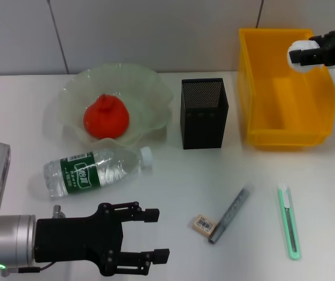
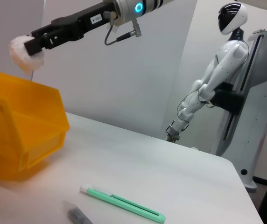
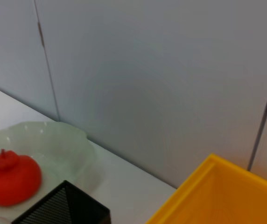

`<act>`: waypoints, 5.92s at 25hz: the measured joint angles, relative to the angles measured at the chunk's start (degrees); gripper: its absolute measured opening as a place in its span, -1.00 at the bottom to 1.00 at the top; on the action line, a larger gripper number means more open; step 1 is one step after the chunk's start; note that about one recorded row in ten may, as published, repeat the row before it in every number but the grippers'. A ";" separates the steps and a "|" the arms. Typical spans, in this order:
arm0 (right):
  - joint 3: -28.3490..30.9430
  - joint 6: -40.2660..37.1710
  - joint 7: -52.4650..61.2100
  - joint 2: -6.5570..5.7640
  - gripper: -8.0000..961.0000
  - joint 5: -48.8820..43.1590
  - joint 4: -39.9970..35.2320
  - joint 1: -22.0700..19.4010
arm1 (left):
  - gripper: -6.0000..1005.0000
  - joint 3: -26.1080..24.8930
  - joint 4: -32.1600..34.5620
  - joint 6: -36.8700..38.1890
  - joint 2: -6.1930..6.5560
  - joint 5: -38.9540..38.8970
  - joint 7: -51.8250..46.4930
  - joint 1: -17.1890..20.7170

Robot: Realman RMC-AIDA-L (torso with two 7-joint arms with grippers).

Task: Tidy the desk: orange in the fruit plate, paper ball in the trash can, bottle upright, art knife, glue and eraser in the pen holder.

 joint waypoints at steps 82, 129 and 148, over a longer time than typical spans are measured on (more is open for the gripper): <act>0.12 -21.32 -39.25 2.22 0.70 12.59 24.89 -11.48 | 0.55 -3.14 30.54 -15.34 -0.22 37.95 -31.27 -8.92; 0.13 -21.32 -39.19 2.15 0.70 12.54 24.88 -11.56 | 0.53 -0.60 21.63 -18.81 -1.75 36.72 -27.97 -14.92; 0.24 -21.06 -39.19 2.15 0.70 12.53 24.88 -11.30 | 0.52 1.42 18.75 -19.77 -1.81 35.59 -28.62 -17.71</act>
